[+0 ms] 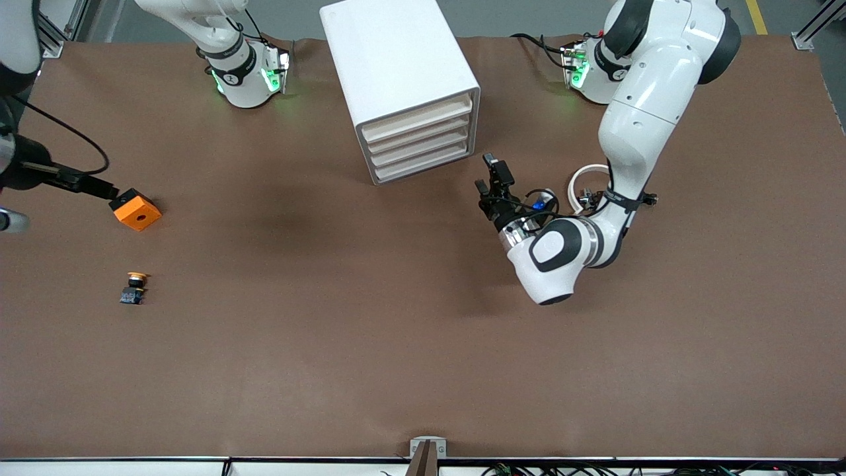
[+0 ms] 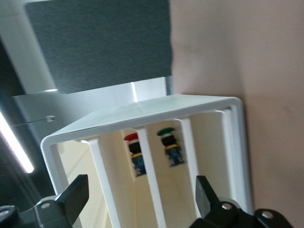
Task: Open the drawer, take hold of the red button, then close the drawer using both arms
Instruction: 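Grasp the drawer handle with the left gripper while the right gripper approaches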
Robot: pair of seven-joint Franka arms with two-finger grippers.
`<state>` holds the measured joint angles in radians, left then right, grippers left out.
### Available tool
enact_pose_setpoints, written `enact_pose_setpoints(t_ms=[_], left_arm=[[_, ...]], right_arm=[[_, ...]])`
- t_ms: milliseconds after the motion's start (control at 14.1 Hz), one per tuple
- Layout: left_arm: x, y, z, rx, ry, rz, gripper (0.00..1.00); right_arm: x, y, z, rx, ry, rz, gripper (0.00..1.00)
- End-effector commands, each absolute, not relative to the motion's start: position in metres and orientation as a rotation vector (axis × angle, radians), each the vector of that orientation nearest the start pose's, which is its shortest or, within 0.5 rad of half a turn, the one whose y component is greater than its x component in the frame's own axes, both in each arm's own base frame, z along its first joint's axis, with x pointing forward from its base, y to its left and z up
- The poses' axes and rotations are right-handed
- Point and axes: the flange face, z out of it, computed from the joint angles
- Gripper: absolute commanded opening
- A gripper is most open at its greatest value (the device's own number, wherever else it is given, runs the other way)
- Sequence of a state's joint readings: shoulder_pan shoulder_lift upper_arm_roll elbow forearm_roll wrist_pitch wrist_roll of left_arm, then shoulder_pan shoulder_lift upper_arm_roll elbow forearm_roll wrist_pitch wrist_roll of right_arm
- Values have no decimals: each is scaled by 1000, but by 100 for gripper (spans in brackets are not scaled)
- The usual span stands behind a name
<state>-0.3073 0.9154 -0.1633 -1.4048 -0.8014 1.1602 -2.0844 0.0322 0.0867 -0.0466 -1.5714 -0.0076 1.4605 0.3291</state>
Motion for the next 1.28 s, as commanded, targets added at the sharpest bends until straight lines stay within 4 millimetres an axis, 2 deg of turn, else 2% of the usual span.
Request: enact_pose_setpoints(t_ms=[0,213,426,710,1065,1136,1207], left_arm=[[492,-358,182,-1173,-1453,1501,83],[481,-377,182,-1140,-1437,1495,63],[464,-388,175,-1129,-1409,1476,63],[441,-402,165,-1123,-1378,1441,63],[413,-407,153,-1088,-1343,1401,63],[410,-406,151,-1080,-1339,1395,61],[404,-410,150,-1082,-1329,1387,55]], right_arm=[[562,42,574,-3116,652,305,100],[560,82,574,-3110,678,281,100],[559,112,575,-3013,835,279,100],[556,147,574,-2981,865,254,100],[551,181,571,-2961,947,239,100],[550,191,569,-2951,970,228,100],[551,196,567,-2945,997,225,100]])
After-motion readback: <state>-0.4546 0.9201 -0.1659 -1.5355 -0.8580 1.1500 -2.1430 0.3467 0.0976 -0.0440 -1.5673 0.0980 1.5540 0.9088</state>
